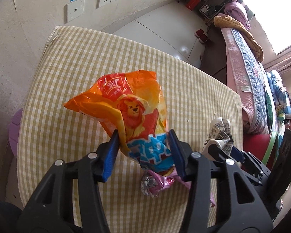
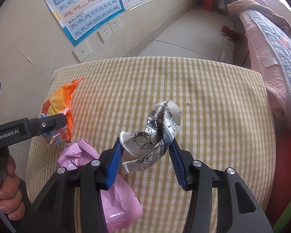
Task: Collect trash
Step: 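Lift the foil wad and orange bag and carry them over the bucket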
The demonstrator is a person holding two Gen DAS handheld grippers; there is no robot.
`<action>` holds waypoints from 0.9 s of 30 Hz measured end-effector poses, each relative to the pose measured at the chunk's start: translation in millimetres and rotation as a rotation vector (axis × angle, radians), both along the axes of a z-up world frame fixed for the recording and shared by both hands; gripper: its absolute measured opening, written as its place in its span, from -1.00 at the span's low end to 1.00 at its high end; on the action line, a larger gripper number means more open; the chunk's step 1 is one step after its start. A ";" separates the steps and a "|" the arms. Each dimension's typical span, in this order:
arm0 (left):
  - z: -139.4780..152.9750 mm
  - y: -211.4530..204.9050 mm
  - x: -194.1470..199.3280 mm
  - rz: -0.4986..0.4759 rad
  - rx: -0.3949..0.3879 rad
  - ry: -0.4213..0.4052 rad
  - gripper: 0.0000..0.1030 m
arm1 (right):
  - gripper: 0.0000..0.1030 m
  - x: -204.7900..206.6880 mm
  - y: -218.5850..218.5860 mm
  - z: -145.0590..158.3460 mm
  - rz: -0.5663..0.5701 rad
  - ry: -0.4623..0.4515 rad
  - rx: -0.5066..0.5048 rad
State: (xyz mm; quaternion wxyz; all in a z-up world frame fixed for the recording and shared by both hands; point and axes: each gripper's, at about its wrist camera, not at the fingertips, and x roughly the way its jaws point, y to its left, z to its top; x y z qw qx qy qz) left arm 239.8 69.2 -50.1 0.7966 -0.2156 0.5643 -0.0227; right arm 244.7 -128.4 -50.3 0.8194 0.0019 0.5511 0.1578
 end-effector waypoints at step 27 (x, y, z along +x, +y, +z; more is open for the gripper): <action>103.3 -48.8 -86.8 -0.103 0.053 -0.203 -0.05 | -0.12 -99.3 -51.8 98.5 -0.044 -0.157 0.047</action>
